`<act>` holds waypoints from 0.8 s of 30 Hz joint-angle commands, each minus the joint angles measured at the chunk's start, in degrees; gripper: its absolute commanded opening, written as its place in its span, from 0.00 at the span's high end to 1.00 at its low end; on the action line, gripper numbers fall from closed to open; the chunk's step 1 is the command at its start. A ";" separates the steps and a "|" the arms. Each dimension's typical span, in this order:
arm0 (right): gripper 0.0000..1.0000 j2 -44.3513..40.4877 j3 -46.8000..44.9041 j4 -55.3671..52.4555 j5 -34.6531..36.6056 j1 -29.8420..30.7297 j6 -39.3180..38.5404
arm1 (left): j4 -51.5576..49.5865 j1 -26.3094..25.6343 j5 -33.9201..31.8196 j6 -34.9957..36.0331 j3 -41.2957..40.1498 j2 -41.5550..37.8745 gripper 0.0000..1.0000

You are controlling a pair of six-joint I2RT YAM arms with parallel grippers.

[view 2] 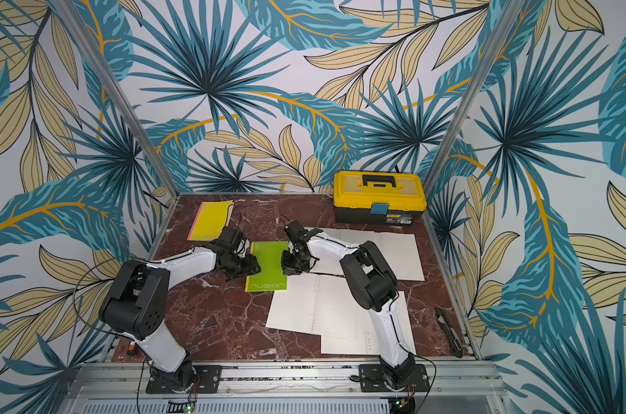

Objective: Close the notebook
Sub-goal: Move the notebook to the center of the board.

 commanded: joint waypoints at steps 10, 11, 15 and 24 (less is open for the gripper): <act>0.83 9.64 13.28 0.54 -3.17 0.87 2.33 | -2.03 3.28 1.67 4.11 10.82 9.41 0.44; 0.83 10.55 14.95 0.15 -2.82 0.88 2.35 | -2.16 3.48 1.67 4.22 11.48 10.13 0.44; 0.83 14.68 21.96 -1.29 -1.48 0.79 3.10 | -2.47 5.07 2.21 4.87 14.75 12.86 0.44; 0.82 23.17 35.57 -2.40 -0.24 -0.05 6.18 | -2.71 8.08 5.12 6.29 22.15 19.06 0.44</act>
